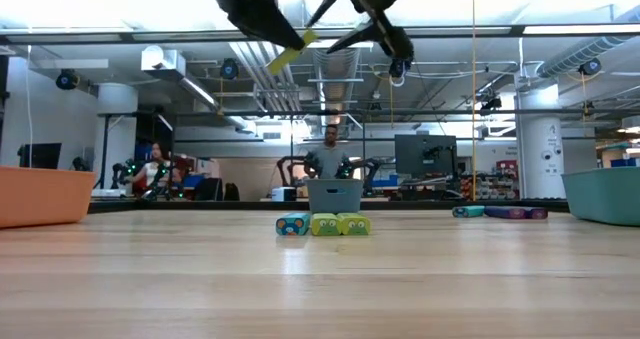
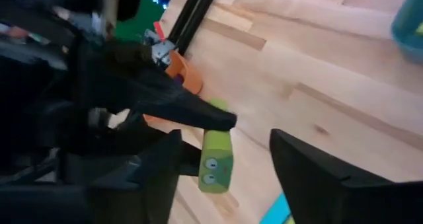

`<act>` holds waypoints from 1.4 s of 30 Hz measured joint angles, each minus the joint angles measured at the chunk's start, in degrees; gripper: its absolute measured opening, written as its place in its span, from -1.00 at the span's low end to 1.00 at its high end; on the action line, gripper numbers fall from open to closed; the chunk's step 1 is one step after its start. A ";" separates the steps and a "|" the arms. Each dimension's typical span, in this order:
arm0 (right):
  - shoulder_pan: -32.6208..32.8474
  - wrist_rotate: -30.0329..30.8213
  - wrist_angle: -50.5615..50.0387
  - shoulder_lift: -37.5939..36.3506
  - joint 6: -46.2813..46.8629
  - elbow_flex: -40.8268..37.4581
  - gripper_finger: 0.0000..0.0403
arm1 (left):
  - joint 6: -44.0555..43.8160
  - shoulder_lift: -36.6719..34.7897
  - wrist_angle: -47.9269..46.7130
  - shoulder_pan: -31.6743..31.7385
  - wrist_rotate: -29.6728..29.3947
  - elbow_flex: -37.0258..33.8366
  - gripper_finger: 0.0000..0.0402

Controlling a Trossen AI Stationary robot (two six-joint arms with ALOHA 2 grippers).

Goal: Sort blocks
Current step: Put the green block into the blue bin

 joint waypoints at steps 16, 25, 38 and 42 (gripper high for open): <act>-0.87 -3.05 -0.86 3.85 -1.79 3.34 0.11 | 0.34 0.65 3.75 0.46 -0.11 0.24 -0.67; -1.83 -3.20 -3.08 2.94 -2.26 3.32 -0.51 | 0.40 0.65 4.14 0.50 -0.85 0.31 -0.67; -4.60 -2.79 -7.86 2.79 -6.14 3.55 -0.74 | -1.61 0.46 3.13 0.44 -2.93 0.40 -0.38; -8.22 -2.42 -16.59 3.27 -8.90 6.40 -0.74 | -4.16 0.45 -0.84 0.53 -7.91 0.48 -0.30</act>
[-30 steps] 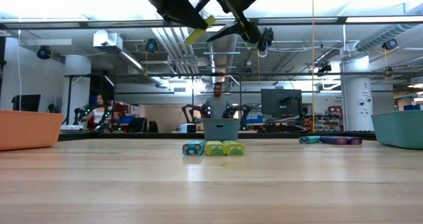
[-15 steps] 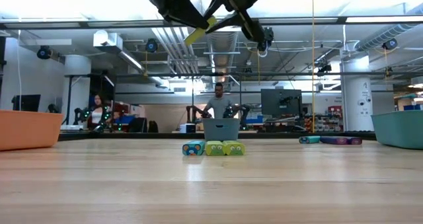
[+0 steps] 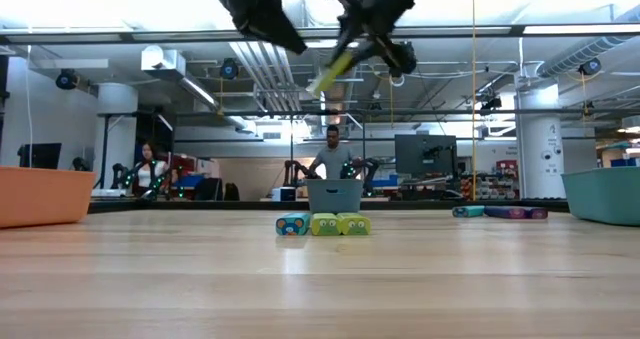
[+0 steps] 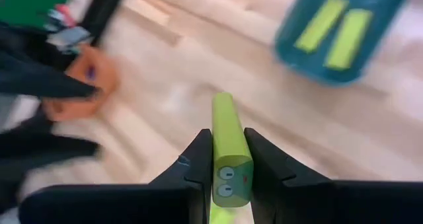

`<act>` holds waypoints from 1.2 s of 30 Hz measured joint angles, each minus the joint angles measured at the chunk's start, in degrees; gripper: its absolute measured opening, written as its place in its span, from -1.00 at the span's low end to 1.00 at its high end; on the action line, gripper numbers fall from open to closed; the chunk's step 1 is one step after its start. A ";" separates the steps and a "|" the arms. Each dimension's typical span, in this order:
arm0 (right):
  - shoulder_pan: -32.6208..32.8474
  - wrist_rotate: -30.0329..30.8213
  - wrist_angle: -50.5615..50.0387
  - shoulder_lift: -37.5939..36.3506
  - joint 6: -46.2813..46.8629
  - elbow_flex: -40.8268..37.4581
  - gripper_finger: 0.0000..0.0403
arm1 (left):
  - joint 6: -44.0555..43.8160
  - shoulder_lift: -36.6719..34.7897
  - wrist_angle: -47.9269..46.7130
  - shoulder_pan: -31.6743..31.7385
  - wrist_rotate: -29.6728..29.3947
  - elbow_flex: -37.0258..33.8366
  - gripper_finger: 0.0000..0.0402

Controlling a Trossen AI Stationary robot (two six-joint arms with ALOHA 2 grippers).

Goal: Sort blocks
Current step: Put the green block into the blue bin

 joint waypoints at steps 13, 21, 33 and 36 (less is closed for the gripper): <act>-14.21 0.96 -3.50 9.12 -11.68 3.56 -0.74 | -8.73 -0.04 -13.77 0.00 -8.05 0.00 -0.30; -15.80 -0.22 -3.75 16.74 -13.46 8.05 -0.73 | -9.23 -0.04 -13.82 0.02 -8.20 -0.04 -0.30; -15.75 -1.71 -5.06 26.63 -16.85 19.25 -0.50 | -9.40 -0.04 -13.83 0.02 -8.20 -0.07 -0.30; -15.75 -1.81 -10.50 27.87 -18.23 22.96 -0.54 | -10.57 -0.04 -13.84 0.02 -8.19 -0.07 -0.30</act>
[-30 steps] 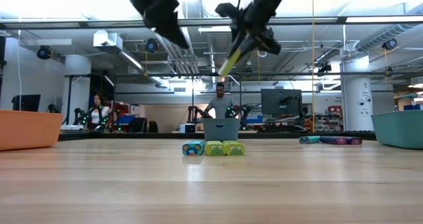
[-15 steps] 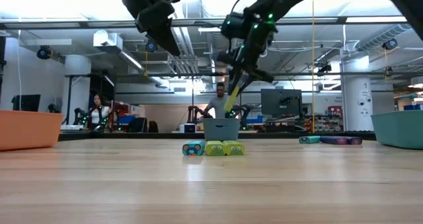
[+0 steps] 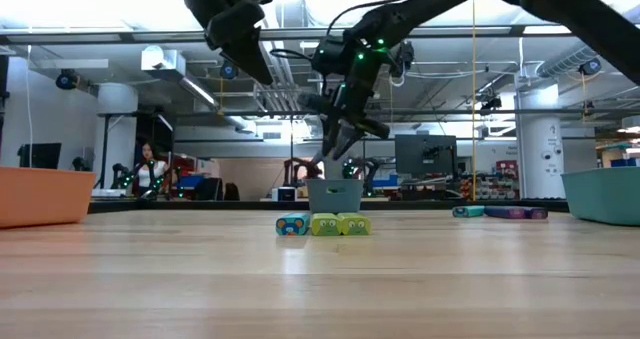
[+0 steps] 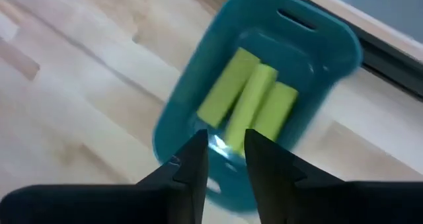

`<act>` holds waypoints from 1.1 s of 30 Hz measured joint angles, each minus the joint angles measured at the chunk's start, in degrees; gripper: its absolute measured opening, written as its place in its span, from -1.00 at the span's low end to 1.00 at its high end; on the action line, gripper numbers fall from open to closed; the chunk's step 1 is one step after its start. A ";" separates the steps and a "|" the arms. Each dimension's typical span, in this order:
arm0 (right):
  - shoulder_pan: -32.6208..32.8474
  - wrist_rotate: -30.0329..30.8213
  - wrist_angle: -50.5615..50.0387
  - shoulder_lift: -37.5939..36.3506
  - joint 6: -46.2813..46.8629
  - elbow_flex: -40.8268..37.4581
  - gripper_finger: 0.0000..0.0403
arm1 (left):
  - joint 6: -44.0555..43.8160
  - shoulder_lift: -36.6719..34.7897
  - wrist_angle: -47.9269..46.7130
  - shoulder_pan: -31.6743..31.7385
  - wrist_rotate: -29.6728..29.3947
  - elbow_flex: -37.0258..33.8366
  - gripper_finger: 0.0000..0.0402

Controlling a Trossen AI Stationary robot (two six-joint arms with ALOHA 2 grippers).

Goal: Sort blocks
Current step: Put the green block into the blue bin, then put the violet block into the orange bin

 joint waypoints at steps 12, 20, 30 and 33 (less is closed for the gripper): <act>6.43 0.85 -24.87 -10.80 -5.42 1.43 -0.78 | -2.80 0.00 -2.07 0.02 2.51 -0.02 -0.30; 16.48 11.54 -20.60 -27.55 3.22 -5.38 -0.89 | -15.21 0.00 -3.67 -0.04 20.01 -0.04 -0.30; 17.47 15.99 -17.32 -40.83 2.21 -6.71 -0.94 | -28.84 0.00 -3.54 -0.69 25.03 -0.04 -0.36; 22.49 11.86 -27.65 -43.20 7.93 -7.85 -0.94 | -32.55 0.22 -3.37 -1.39 26.42 -0.04 -0.36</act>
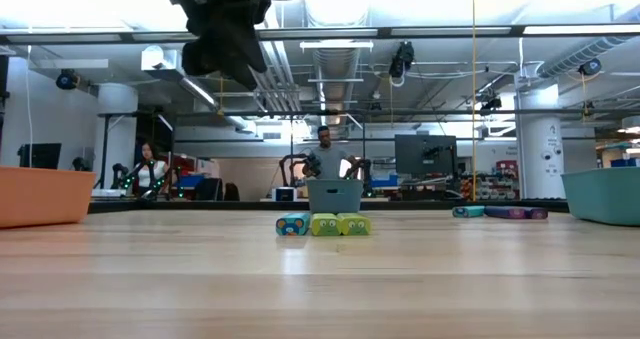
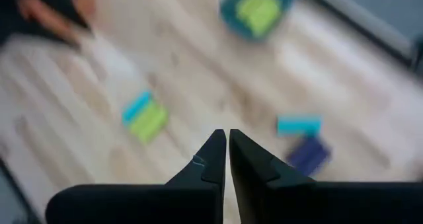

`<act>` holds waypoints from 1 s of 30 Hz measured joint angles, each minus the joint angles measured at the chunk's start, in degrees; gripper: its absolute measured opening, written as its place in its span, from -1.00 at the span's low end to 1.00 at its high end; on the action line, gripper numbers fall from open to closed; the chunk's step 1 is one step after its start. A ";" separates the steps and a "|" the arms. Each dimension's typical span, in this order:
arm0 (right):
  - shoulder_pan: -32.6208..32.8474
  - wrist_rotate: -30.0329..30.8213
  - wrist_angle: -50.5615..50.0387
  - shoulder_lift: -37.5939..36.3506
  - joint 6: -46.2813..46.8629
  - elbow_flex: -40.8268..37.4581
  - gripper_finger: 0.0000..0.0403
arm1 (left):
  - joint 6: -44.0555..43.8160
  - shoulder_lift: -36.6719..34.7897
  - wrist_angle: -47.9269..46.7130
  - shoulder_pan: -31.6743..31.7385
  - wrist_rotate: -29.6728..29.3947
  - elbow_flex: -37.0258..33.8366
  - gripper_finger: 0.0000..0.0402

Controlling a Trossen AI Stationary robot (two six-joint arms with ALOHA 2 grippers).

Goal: Sort blocks
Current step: Put the violet block into the orange bin

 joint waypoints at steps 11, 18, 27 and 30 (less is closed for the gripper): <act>17.14 -10.49 -7.99 -3.07 7.68 -8.12 -0.94 | -6.06 0.49 2.08 -0.11 -0.41 -0.04 -0.36; 18.55 -10.27 -10.62 -3.09 17.36 -11.57 -0.94 | -10.74 0.65 1.52 -1.82 -0.07 -0.04 -0.36; 22.06 -11.28 -5.55 -1.00 8.72 -13.04 -0.94 | -7.01 0.64 1.60 -1.99 -0.04 -0.04 -0.36; 30.48 -13.94 -1.32 -1.30 1.06 -14.36 -0.94 | -6.51 0.63 1.60 -1.99 -0.10 -0.04 -0.36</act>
